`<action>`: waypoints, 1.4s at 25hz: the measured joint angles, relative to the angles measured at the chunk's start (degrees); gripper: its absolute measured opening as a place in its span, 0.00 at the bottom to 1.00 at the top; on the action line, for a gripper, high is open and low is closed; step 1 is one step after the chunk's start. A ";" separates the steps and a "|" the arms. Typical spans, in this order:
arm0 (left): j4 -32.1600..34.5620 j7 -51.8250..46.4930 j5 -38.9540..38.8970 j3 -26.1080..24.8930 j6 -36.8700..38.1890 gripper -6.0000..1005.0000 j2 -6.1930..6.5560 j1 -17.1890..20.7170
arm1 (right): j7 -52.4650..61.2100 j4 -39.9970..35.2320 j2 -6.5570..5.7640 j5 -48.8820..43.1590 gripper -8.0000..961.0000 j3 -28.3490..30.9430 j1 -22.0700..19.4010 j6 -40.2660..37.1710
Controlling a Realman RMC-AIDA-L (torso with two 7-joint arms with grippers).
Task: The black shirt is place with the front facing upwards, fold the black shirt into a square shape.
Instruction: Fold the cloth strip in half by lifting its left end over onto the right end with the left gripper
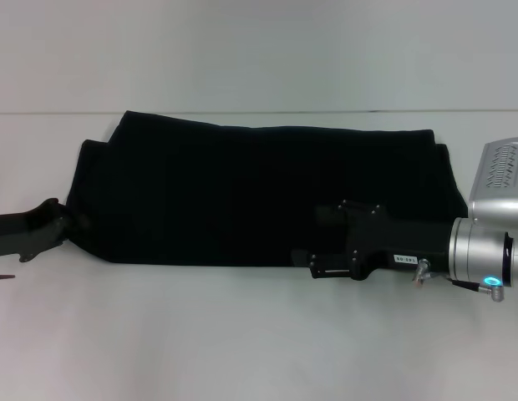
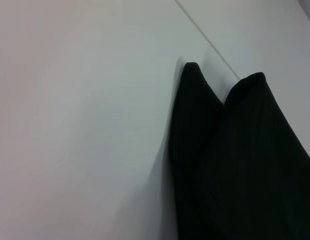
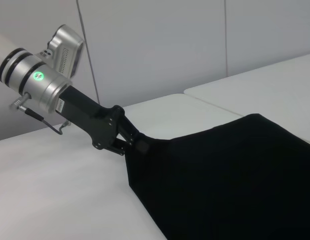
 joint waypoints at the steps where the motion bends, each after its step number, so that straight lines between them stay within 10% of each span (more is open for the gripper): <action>1: 0.00 0.02 -0.17 -0.07 -0.05 0.23 -0.05 0.05 | 0.00 0.00 0.00 -0.01 0.97 0.00 0.00 0.08; 7: 0.02 0.21 -0.34 -0.20 -0.47 0.06 -0.23 0.14 | 0.08 0.00 0.00 0.09 0.97 0.05 -0.02 0.14; 20: 3.80 1.91 -1.36 -3.33 -0.89 0.06 0.08 2.37 | 0.16 -0.59 -0.14 0.42 0.97 0.83 -0.30 0.29; 35: 6.26 4.07 2.30 -14.49 2.10 0.07 4.83 4.44 | 0.27 -0.31 -0.46 0.11 0.97 1.06 -1.06 0.71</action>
